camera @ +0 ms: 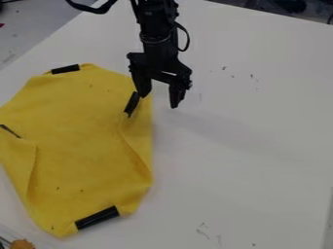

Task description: Fold the cloth from top left to center

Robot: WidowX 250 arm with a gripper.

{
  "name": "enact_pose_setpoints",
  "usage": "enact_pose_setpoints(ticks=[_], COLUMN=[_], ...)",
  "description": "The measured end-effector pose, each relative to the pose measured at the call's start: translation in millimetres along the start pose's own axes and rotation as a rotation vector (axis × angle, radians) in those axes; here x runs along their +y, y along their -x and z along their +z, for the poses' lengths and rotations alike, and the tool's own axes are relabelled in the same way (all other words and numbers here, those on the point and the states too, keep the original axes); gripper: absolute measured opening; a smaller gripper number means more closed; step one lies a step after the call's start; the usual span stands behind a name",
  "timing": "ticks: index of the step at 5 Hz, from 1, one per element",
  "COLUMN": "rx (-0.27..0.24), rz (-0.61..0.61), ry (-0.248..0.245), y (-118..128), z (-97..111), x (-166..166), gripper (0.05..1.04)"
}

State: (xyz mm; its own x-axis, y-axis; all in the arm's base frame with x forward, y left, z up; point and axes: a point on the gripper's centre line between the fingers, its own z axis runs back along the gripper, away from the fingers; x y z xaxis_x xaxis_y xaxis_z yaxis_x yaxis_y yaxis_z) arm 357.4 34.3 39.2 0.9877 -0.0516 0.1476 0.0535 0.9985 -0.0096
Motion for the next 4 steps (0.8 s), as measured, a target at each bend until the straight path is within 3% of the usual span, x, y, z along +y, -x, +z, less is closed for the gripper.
enact_pose_setpoints(ticks=[2, 3, 4], rx=[0.044, 0.025, -0.008], rz=[0.022, 0.001, 0.002], ry=[-0.007, -0.05, -0.099], y=[7.5, 5.0, -3.4], z=[-13.7, -3.6, 8.4], x=[-4.4, 0.1, 36.9], gripper=[0.999, 0.999, 0.999])
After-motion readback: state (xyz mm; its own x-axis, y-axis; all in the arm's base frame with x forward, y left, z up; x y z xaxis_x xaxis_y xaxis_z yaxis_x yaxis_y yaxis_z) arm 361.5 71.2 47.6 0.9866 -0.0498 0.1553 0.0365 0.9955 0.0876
